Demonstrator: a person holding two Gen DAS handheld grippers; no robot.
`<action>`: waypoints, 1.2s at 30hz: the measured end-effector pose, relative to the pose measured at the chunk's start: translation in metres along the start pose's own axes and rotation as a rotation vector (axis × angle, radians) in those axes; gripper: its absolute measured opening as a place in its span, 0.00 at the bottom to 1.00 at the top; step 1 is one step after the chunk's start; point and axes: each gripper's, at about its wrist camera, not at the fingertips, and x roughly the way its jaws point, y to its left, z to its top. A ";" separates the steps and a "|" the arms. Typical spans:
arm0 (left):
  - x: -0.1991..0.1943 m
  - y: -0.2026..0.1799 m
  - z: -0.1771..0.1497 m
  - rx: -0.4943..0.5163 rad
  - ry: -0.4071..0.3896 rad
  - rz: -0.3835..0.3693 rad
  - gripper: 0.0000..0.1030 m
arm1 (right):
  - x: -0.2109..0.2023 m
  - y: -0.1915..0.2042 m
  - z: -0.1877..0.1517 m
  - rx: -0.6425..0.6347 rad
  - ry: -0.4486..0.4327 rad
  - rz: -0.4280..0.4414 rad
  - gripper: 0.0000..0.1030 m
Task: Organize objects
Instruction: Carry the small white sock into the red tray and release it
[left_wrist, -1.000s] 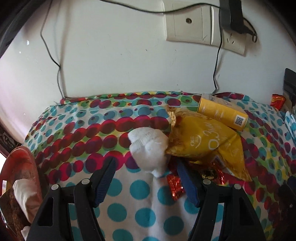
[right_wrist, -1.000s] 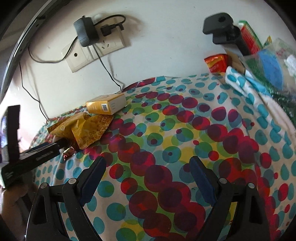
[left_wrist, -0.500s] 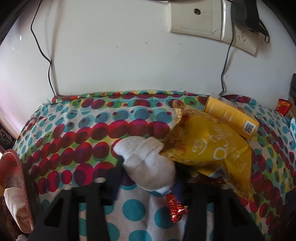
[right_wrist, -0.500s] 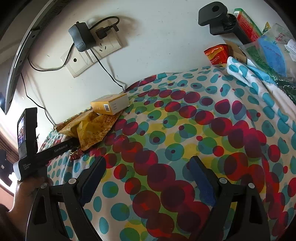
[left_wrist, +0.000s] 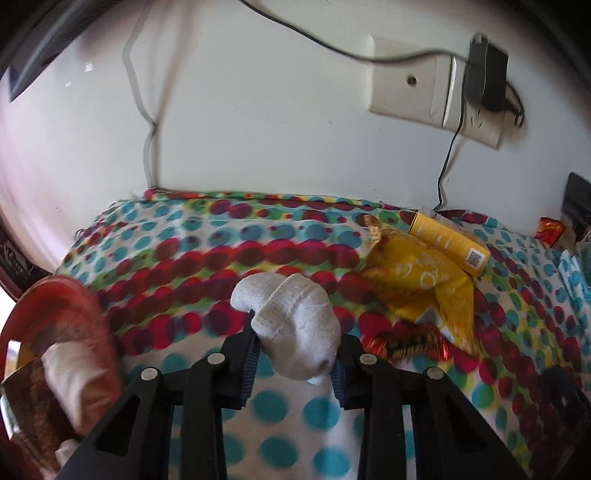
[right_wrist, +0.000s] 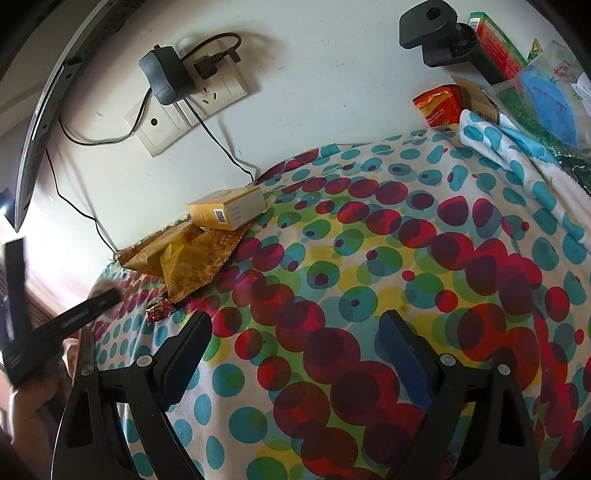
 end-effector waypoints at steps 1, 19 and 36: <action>-0.011 0.011 -0.003 -0.005 -0.003 0.002 0.32 | 0.000 0.000 0.000 0.001 0.000 0.001 0.89; -0.081 0.247 -0.017 -0.170 0.066 0.232 0.32 | -0.001 0.000 -0.001 -0.002 0.001 -0.002 0.89; -0.004 0.271 -0.018 -0.279 0.182 0.302 0.32 | 0.002 0.004 -0.002 -0.019 0.008 -0.025 0.90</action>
